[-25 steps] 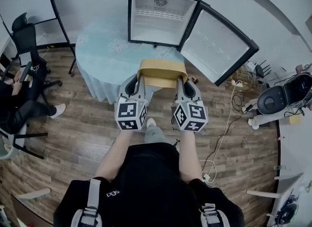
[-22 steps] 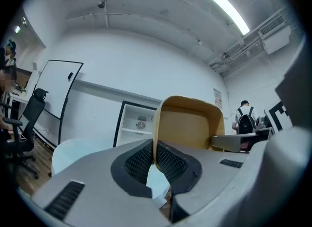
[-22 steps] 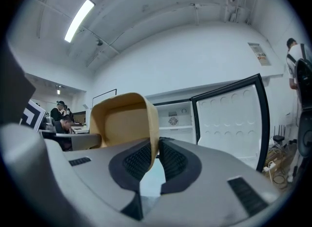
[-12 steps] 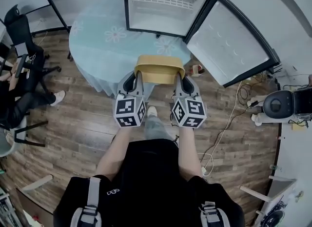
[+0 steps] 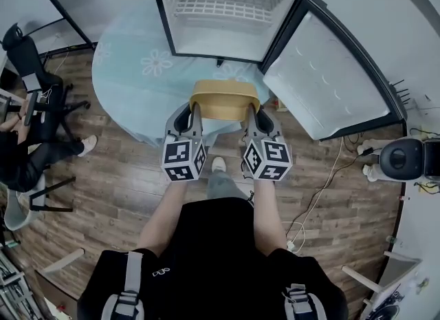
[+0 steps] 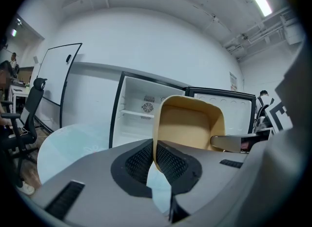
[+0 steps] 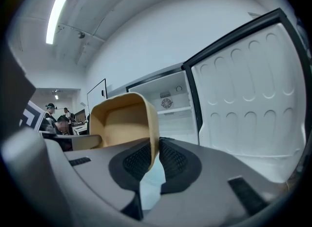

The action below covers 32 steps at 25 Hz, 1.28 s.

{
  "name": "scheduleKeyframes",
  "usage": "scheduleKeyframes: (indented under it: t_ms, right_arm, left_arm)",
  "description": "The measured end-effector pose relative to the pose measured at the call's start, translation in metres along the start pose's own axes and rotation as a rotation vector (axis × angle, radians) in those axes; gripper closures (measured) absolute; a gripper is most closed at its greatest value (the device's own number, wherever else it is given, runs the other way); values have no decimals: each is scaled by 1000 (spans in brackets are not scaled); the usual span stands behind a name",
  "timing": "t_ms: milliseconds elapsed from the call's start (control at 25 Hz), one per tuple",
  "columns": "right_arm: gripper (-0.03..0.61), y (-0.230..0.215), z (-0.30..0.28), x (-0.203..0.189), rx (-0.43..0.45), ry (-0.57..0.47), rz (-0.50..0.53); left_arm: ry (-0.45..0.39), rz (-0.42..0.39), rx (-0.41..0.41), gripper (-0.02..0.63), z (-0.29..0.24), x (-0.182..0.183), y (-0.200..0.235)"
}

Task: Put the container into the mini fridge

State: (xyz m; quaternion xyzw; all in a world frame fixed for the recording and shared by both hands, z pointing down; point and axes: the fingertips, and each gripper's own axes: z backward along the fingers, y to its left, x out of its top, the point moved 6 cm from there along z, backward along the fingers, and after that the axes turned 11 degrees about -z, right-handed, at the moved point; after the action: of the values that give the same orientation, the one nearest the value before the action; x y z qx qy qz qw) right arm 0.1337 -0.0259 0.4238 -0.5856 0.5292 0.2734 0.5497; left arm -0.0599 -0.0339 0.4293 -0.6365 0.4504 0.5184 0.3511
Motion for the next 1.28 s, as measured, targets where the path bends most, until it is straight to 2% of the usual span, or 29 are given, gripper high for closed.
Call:
scheduleKeyframes:
  t_ms: [640, 1280]
  right_arm:
    - [543, -45, -92, 36, 72, 38, -10]
    - [541, -57, -137, 39, 101, 83, 9]
  left_arm:
    - [23, 14, 79, 595, -94, 19, 7]
    - [59, 30, 115, 595, -133, 14, 20]
